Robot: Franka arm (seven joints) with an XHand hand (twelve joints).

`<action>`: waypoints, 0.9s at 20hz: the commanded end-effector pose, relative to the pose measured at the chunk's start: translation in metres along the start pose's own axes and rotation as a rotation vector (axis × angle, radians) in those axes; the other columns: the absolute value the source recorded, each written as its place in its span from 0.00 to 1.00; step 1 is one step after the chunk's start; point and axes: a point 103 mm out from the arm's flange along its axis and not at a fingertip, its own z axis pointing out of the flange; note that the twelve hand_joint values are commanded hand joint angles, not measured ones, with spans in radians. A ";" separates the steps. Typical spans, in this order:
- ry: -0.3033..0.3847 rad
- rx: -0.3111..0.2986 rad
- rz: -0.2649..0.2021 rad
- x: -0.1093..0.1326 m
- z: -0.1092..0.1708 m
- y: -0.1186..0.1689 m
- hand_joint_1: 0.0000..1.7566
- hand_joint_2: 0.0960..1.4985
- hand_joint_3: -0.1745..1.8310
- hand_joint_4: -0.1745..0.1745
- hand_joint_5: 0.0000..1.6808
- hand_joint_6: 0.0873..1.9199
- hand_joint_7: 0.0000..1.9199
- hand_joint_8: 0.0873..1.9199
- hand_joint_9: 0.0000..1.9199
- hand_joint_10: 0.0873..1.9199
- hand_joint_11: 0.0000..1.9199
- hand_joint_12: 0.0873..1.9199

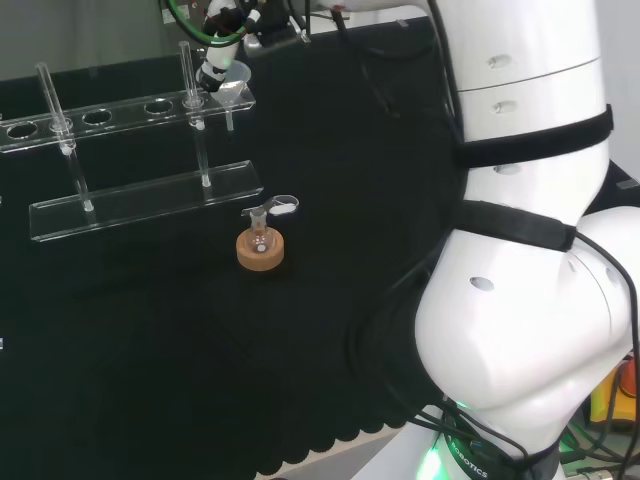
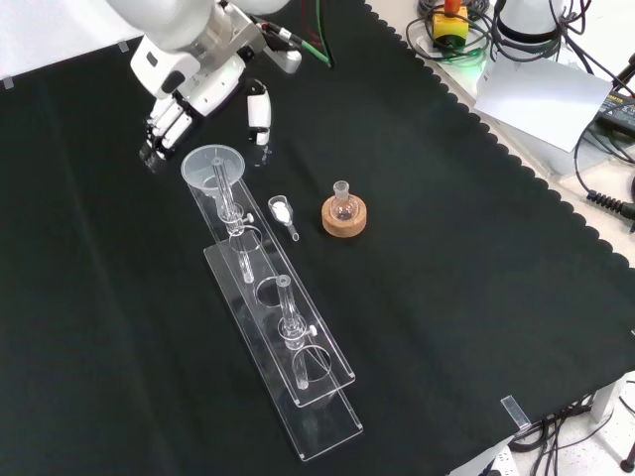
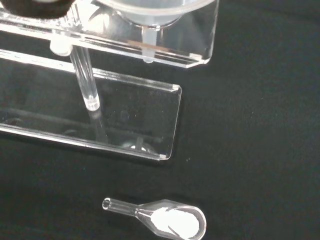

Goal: Pick up the funnel from the transparent funnel stand.

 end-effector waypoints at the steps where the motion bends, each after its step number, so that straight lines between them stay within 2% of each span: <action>1: -0.076 0.074 -0.018 0.011 0.008 0.003 0.39 0.46 0.20 0.53 0.03 0.00 0.00 0.10 0.04 0.46 0.24 0.76; 6: -0.109 0.074 -0.021 0.011 0.008 0.001 0.42 0.43 0.23 0.55 0.04 0.00 0.00 0.12 0.06 0.45 0.26 0.75; 11: -0.161 0.036 -0.005 0.012 0.009 0.000 0.44 0.42 0.26 0.56 0.05 0.00 0.00 0.14 0.07 0.44 0.26 0.74; 18: -0.188 0.016 -0.008 0.013 0.009 0.003 0.48 0.37 0.35 0.58 0.06 0.00 0.00 0.17 0.09 0.43 0.27 0.73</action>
